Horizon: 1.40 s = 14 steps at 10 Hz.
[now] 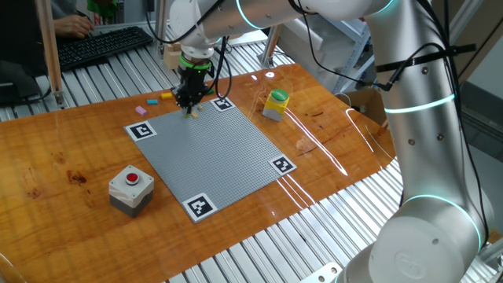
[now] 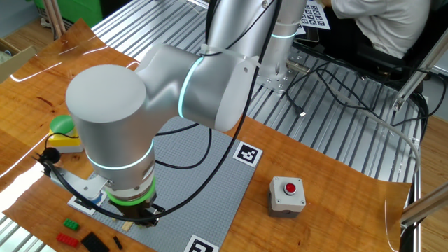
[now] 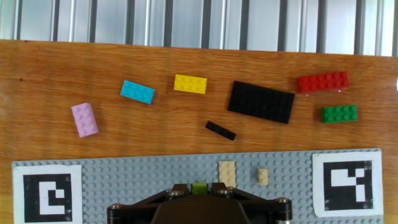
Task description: Build with small Lego blocks
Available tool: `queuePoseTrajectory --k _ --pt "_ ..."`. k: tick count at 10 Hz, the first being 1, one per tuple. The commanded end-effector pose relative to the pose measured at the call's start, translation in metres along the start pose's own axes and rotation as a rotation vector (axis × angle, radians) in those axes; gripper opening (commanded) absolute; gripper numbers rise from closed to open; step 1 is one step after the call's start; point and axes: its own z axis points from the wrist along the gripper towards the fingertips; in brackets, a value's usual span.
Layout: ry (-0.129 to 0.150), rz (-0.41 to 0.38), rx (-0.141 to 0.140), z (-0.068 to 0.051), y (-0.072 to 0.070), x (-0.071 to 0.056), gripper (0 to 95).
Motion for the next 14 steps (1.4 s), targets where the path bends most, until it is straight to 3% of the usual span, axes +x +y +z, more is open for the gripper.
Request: queuePoseTrajectory --k 1,14 --pt "0.0 -0.005 -0.002 0.0002 -0.0009 -0.0005 0.0" --pt "-0.002 -0.013 -0.008 0.0022 -0.006 -0.002 0.0"
